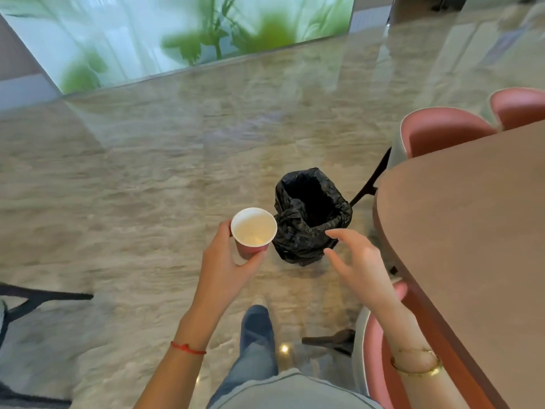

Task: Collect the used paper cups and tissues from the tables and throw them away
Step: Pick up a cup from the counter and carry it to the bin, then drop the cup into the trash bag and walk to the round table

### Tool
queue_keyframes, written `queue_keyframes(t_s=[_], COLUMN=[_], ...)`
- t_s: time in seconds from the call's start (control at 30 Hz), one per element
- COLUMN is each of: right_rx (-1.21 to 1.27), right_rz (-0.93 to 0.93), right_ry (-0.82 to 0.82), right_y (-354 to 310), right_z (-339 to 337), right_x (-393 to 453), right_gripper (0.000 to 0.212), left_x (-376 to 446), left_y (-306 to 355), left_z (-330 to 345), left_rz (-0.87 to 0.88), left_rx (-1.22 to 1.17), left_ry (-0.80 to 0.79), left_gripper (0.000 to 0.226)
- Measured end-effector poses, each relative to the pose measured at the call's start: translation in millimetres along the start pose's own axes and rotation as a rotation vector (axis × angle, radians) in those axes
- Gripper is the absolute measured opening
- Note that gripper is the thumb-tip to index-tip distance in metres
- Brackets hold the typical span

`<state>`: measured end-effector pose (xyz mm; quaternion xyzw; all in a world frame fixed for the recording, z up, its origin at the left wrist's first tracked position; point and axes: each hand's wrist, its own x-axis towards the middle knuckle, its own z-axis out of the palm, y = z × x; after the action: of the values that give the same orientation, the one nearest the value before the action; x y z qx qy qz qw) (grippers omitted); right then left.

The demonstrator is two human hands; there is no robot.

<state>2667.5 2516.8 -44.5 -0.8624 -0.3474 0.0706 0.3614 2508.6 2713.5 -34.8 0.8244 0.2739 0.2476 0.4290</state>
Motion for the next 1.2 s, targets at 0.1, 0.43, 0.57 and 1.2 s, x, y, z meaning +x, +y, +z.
queue_keyframes(t_s=[0.1,0.43,0.57,1.2], right_rx=[0.002,-0.025,-0.046,-0.062], right_rz=[0.055,0.181,0.24,0.208], right_ry=[0.033,0.183,0.195,-0.028], right_y=[15.3,42.7,56.3,137.5], right_z=[8.0,11.5,2.0,-28.5], right_x=[53.9,230.1,278.3,431.7], right_gripper=[0.037,0.034,0.033,0.036], left_x=[74.0,307.6,366.2,461.9], left_y=[-13.7,-55.4,-63.0,-94.7], left_z=[20.6,106.1,148.4,209.2], left_rz=[0.026,0.106,0.078,-0.171], left_rx=[0.0,-0.002,-0.017,0.126], left_ry=[-0.054,-0.235,-0.334,-0.41], left_gripper=[0.062,0.071,0.072,0.047])
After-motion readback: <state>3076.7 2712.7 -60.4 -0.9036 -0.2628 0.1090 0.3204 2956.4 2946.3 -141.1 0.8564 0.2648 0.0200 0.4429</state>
